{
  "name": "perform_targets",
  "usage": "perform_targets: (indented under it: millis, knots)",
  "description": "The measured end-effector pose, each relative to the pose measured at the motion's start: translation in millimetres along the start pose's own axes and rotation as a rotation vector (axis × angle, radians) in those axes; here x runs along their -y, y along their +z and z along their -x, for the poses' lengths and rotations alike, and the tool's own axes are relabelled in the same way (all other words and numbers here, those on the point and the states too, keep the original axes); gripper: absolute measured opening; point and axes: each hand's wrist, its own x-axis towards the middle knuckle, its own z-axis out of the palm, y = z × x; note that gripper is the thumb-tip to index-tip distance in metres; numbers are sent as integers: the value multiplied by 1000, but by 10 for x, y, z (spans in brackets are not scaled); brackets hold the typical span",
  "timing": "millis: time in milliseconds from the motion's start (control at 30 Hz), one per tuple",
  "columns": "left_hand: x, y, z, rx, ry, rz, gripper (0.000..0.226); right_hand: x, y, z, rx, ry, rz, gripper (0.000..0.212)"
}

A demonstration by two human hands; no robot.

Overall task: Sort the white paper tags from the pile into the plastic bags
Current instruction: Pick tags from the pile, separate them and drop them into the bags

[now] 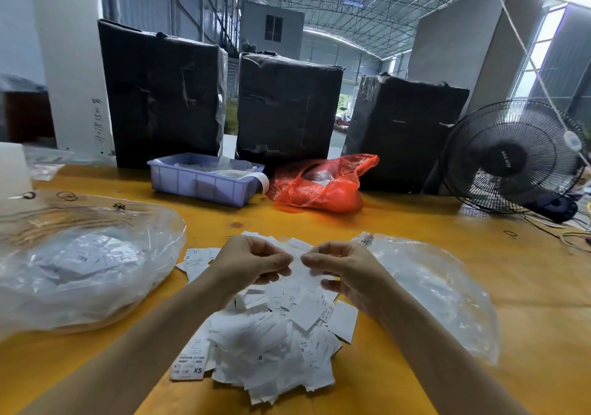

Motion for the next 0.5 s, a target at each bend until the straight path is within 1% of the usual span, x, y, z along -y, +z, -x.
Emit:
perform_targets:
  millis: [67, 133, 200, 300, 367, 467, 500]
  knots:
    - [3, -30, -9, -5, 2, 5, 7, -14, -26, -20, 24, 11, -114, 21]
    - [9, -51, -22, -18, 7, 9, 7, -19, -32, -28, 30, 42, -220, 31]
    - [18, -61, -35, -30, 8, 10, 7, -21, -26, -30, 35, 81, -254, 37]
    - [33, -60, -49, -35, 10, 22, 6, -34, -16, -28, 55, 96, -214, 24]
    - [39, -63, -54, -18, 9, 23, 6, -52, -12, -28, 16, 81, -195, 19]
    - [3, -94, -30, 112, -14, -40, 8, -54, -10, -14, -57, 46, -91, 19]
    - [-11, -104, -19, 172, -16, -71, 16, -50, -9, -7, -64, 34, -41, 20]
